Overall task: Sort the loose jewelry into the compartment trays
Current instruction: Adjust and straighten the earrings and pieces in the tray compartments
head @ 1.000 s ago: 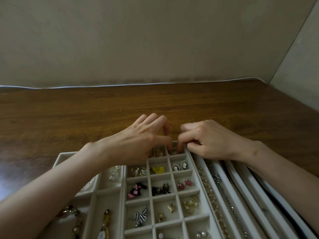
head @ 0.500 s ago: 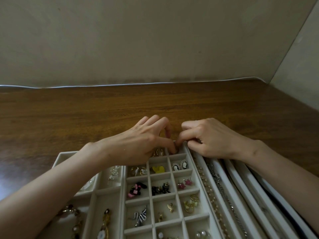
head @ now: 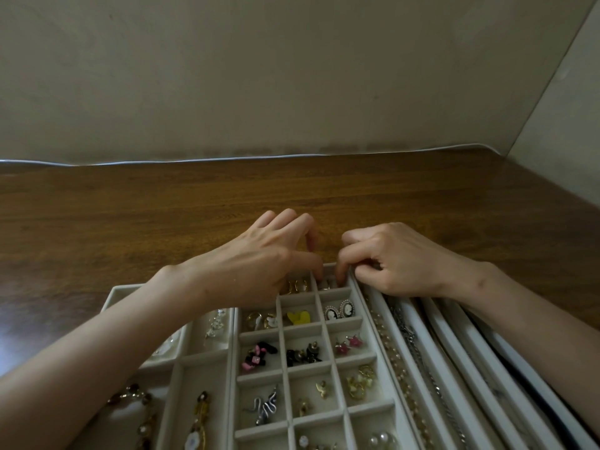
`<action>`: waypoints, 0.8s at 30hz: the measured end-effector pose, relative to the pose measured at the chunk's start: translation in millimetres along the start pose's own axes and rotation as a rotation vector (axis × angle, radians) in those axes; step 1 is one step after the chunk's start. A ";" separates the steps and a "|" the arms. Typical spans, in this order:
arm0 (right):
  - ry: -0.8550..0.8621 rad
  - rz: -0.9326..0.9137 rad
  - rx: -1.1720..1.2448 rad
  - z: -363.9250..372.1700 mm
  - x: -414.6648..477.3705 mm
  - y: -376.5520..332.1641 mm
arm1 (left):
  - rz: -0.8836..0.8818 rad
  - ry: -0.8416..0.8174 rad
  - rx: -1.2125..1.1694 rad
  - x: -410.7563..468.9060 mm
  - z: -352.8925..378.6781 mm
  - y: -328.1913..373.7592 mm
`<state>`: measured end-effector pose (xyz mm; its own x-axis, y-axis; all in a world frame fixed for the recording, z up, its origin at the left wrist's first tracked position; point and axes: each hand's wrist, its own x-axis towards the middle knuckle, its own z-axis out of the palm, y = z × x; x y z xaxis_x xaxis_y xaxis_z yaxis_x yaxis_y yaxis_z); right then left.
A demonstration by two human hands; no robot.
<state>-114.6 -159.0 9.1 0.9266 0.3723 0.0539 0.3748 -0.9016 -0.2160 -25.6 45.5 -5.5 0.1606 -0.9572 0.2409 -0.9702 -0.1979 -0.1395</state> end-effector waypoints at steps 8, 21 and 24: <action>0.028 0.003 -0.050 1.2 0.2 1.3 | -0.030 -0.013 -0.010 -0.1 1.6 0.0; 0.050 0.004 -0.052 4.8 0.8 2.7 | -0.020 -0.065 -0.114 0.9 -1.3 0.4; 0.046 0.007 -0.045 4.1 0.5 2.6 | -0.011 -0.064 -0.151 2.7 -1.1 2.4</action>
<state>-113.3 -160.2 4.6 0.9292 0.3564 0.0976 0.3684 -0.9136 -0.1721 -27.7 42.6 -4.2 0.1776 -0.9676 0.1793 -0.9839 -0.1787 0.0101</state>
